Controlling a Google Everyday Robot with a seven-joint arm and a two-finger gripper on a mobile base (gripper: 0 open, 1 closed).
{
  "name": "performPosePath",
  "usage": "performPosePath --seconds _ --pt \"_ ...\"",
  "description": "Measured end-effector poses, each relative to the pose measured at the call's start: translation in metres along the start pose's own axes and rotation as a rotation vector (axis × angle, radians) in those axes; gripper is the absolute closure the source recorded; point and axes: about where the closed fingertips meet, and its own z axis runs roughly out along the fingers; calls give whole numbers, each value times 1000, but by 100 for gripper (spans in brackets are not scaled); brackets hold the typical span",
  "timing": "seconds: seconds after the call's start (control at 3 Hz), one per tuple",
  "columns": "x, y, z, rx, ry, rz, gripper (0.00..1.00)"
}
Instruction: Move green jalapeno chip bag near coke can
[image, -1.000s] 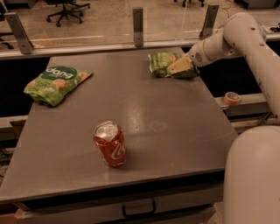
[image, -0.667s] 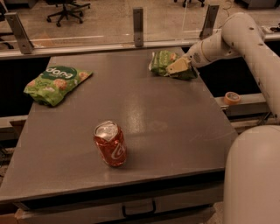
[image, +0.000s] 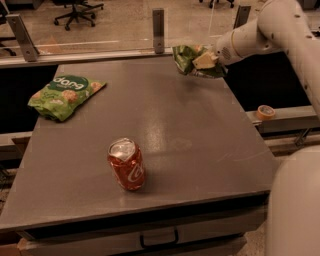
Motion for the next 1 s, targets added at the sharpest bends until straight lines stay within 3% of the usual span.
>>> performPosePath --seconds 0.33,1.0 --pt "-64 7 -52 70 -76 -157 100" --pt "-60 15 -40 44 -73 -146 100"
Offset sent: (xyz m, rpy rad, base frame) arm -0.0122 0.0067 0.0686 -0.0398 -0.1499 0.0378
